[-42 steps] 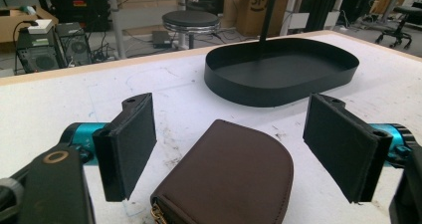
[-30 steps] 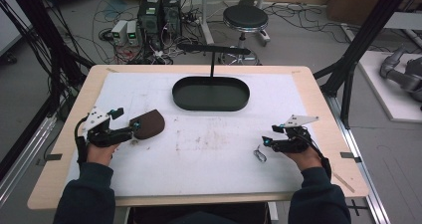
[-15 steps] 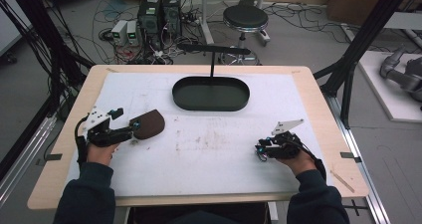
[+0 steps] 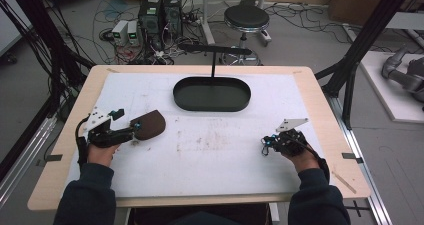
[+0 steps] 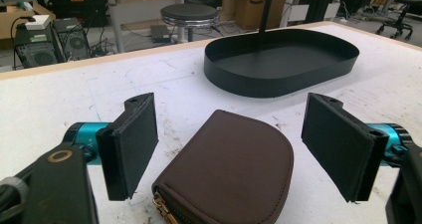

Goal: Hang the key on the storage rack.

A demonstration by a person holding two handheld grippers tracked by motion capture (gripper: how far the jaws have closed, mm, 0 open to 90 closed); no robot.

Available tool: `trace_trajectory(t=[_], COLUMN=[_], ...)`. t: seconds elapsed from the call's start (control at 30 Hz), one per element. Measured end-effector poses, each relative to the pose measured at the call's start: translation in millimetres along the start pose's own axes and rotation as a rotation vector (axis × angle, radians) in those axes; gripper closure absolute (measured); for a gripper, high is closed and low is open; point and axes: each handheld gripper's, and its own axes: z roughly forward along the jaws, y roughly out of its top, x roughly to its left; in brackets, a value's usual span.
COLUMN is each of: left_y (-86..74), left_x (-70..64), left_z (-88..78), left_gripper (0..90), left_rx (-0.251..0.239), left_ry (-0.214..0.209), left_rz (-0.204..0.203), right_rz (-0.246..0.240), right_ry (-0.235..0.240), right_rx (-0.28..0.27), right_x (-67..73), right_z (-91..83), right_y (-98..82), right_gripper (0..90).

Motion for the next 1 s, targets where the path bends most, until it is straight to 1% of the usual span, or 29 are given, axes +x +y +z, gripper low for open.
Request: trace_trajectory(t=[0.07, 0.13, 0.17, 0.2, 0.23, 0.27, 0.3, 0.37, 0.43, 0.57, 0.7, 0.77, 0.83, 0.93, 0.97, 1.0], left_y=[-0.1, -0.1, -0.1, -0.1, -0.2, -0.3, -0.4, -0.5, -0.4, -0.4, -0.5, -0.5, -0.4, -0.7, -1.0, -1.0], left_x=[0.1, 0.2, 0.2, 0.3, 0.3, 0.0, -0.1, 0.0, 0.2, -0.4, -1.0, -1.2, -1.1, -1.0, -0.8, -0.8], left_z=[-0.4, -0.7, -0.7, -0.7, -0.7, -0.5, -0.1, 0.0, 0.0, 0.3, 0.5, 0.6, 0.2, -0.3, -1.3, -1.3], left_gripper=[22.1, 22.2, 22.4, 22.4, 22.9, 22.9, 22.9, 22.9, 22.9, 22.9, 23.0, 23.0, 23.0, 23.1, 23.1, 23.1], left_rx=[0.002, 0.001, 0.001, 0.003, 0.004, 0.003, 0.002, 0.003, 0.004, 0.005, 0.008, 0.007, 0.012, 0.010, 0.013, 0.013], left_ry=[0.001, 0.002, 0.002, 0.002, 0.003, 0.002, 0.002, 0.000, 0.001, 0.002, -0.001, -0.001, 0.001, 0.001, 0.004, 0.004], left_rz=[-0.001, 0.000, 0.000, 0.002, 0.005, 0.002, 0.000, 0.000, 0.002, 0.003, 0.007, 0.005, 0.009, 0.009, 0.011, 0.011], right_rz=[0.015, 0.034, 0.034, 0.037, 0.046, 0.046, 0.048, 0.035, 0.020, 0.012, -0.006, 0.001, -0.008, -0.013, -0.017, -0.017], right_ry=[0.002, 0.002, 0.002, 0.007, 0.009, 0.009, 0.010, 0.003, 0.004, 0.017, 0.011, 0.009, 0.001, 0.002, -0.003, -0.003], right_rx=[0.012, 0.024, 0.024, 0.031, 0.054, 0.054, 0.075, 0.091, 0.087, 0.080, 0.077, 0.082, 0.085, 0.085, 0.074, 0.074], right_x=[-0.6, -3.0, -3.0, -4.2, -7.0, -7.0, -7.5, -6.4, -5.3, -3.8, -3.6, -2.7, -2.4, -2.5, -2.5, -2.5], right_z=[-0.3, -1.6, -1.6, -2.1, -2.3, -2.3, -1.3, -0.4, 1.2, 2.7, 2.5, 2.6, 3.3, 3.7, 3.9, 3.9], right_y=[-1.2, -2.3, -2.3, -3.1, -6.0, -6.0, -7.8, -7.7, -6.3, -3.8, -3.4, -3.0, -1.2, 0.2, 2.2, 2.2], right_gripper=[88.5, 85.9, 85.9, 84.4, 83.8, 83.8, 85.4, 86.7, 86.7, 85.3, 88.9, 89.2, 90.0, 90.0, 90.0, 90.0])
